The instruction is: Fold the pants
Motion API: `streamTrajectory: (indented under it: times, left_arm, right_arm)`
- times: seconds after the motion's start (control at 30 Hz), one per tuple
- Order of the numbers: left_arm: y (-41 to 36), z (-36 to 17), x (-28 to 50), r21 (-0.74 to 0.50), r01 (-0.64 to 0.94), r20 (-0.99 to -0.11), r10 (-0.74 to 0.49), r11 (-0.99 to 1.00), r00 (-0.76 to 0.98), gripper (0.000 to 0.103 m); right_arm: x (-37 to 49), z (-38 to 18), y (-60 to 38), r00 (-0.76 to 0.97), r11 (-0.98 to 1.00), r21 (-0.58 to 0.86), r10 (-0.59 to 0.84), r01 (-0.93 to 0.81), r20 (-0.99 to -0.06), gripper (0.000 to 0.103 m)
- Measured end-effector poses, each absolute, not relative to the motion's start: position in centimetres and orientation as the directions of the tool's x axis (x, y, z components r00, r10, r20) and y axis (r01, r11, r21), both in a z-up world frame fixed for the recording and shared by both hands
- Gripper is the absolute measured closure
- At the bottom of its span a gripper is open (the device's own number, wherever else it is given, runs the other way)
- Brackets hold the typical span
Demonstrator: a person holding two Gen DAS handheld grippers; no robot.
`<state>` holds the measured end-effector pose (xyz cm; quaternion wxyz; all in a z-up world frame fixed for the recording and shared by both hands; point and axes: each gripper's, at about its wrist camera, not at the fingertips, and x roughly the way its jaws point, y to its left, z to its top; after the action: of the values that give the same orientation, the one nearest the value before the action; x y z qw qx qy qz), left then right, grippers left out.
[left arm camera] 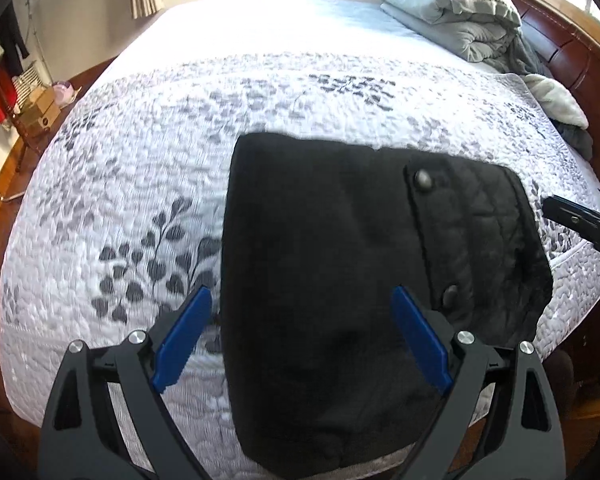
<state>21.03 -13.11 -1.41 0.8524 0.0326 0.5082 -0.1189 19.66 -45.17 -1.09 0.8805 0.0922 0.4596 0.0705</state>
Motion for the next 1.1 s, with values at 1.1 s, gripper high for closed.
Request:
streamTrajectory:
  times: [1.1]
  left_arm:
    - [-12.4,-4.6,27.5,-0.165,0.183,-0.918,-0.219,0.969,0.331,0.004]
  right_arm:
    - [25.1,-4.8,-46.3,0.493,0.938,0.346,0.295,0.012,-0.818,0.053]
